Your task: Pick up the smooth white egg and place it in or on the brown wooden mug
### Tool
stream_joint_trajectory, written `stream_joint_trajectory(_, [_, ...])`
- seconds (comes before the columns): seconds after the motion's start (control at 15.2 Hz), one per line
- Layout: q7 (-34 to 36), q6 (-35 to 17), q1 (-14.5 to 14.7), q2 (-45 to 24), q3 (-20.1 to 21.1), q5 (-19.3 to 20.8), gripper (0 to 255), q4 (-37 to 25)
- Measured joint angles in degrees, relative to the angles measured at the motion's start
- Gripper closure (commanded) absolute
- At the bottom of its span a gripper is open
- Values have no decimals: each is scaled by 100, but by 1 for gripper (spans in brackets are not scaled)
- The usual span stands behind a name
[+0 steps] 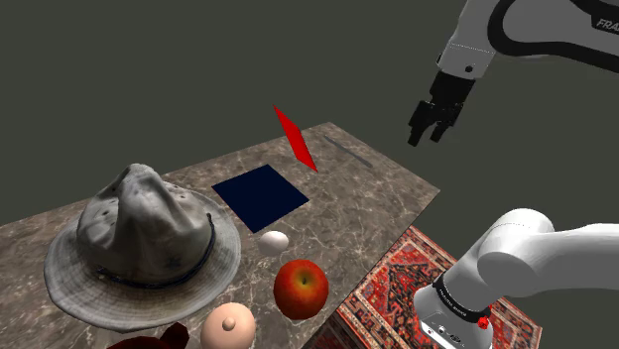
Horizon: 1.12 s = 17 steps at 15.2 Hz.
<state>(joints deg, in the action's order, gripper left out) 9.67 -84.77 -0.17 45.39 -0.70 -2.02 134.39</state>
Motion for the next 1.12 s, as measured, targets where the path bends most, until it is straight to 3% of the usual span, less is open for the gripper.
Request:
stream_joint_trajectory(0.26, [-116,-415,142,-77,45,-147,0,258])
stream_joint_trajectory(0.59, [-383,-1343,508,-218,196,-528,0,825])
stream_joint_trajectory(1.12, [-977,-3029,1175,-1038,459,-1195,0,1310])
